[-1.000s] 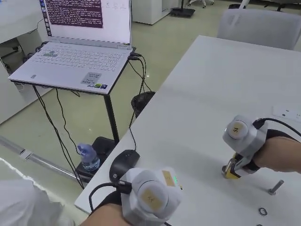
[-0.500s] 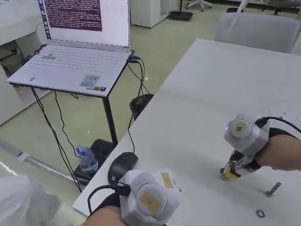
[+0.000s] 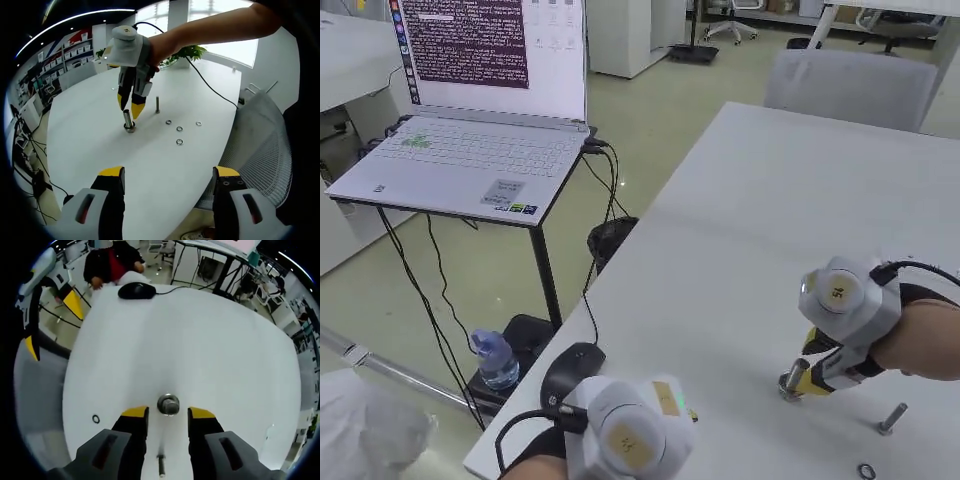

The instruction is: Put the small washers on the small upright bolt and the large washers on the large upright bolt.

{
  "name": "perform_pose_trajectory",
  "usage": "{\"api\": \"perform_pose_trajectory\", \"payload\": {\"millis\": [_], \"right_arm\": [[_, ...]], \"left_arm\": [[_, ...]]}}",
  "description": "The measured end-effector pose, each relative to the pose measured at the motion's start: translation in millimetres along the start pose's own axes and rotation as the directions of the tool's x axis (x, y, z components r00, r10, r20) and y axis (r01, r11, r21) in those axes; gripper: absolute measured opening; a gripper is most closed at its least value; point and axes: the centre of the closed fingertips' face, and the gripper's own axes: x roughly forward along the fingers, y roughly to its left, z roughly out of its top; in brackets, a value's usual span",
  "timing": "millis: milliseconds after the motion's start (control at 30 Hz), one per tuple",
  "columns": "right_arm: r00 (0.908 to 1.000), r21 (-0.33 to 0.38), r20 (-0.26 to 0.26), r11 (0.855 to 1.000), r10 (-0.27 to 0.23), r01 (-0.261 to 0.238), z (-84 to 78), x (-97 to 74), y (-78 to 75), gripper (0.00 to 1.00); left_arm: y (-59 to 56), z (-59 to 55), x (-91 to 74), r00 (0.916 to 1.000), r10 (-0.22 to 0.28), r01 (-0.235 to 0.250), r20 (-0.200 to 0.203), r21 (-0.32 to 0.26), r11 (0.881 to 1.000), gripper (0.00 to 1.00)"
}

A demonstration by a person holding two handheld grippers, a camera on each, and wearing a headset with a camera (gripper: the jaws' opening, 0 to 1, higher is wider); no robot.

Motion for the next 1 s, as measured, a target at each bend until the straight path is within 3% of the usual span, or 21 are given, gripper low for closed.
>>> {"api": "perform_pose_trajectory", "payload": {"millis": [300, 1000], "right_arm": [[0.9999, 0.013, 0.013, 1.0, -0.01, 0.01, -11.2, -16.1, 6.8, 0.32], [0.9997, 0.124, 0.021, 0.992, -0.011, 0.008, -64.1, -36.6, 48.8, 0.3]], "left_arm": [[0.0, 4.1, -0.3, 1.0, -0.002, 0.002, 0.005, 0.011, 1.0, 0.71], [-0.5, 9.4, -0.1, 0.9999, -0.013, 0.012, 0.009, 0.031, 0.999, 0.71]]}}
